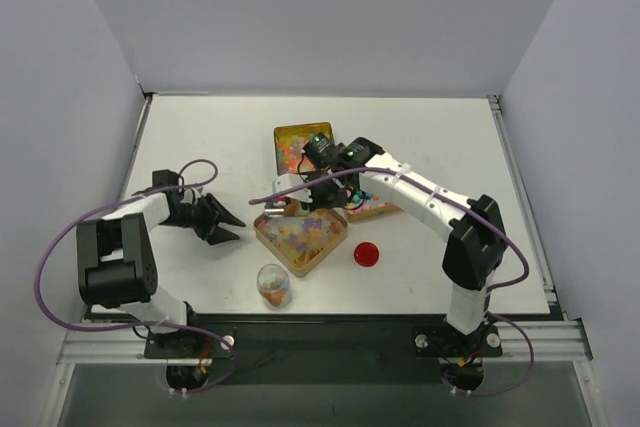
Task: Pack the candies
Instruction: Scoop the fake candies from the storage box, then place the fake candies in the packing bottle.
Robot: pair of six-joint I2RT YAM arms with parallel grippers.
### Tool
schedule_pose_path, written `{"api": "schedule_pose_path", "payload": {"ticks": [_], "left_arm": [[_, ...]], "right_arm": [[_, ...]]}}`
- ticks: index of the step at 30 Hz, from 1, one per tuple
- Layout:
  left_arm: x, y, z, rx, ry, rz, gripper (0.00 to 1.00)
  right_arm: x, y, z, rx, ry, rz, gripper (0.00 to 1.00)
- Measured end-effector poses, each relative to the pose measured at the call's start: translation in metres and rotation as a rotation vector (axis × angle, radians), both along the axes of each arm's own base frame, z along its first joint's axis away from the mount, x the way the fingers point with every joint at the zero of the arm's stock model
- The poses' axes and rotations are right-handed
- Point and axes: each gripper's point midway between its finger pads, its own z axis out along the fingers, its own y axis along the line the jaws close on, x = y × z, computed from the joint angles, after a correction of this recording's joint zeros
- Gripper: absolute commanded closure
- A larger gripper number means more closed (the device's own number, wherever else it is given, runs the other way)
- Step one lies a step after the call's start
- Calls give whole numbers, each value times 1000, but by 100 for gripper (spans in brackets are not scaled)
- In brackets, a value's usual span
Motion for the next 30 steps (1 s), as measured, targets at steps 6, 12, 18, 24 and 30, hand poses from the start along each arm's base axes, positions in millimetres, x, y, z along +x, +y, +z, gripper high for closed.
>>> {"api": "schedule_pose_path", "payload": {"ticks": [6, 12, 18, 24, 30], "left_arm": [[4, 18, 12, 20, -40, 13, 44], [8, 26, 25, 53, -118, 24, 42], [10, 35, 35, 69, -182, 66, 42], [7, 40, 32, 67, -179, 103, 42], [9, 42, 33, 63, -192, 124, 42]], "right_arm": [[-35, -4, 20, -103, -55, 132, 100], [-64, -8, 29, -201, -91, 245, 100], [-76, -15, 33, -298, -125, 313, 100], [-78, -8, 55, -338, -213, 354, 100], [-81, -2, 66, -380, -262, 391, 100]]}}
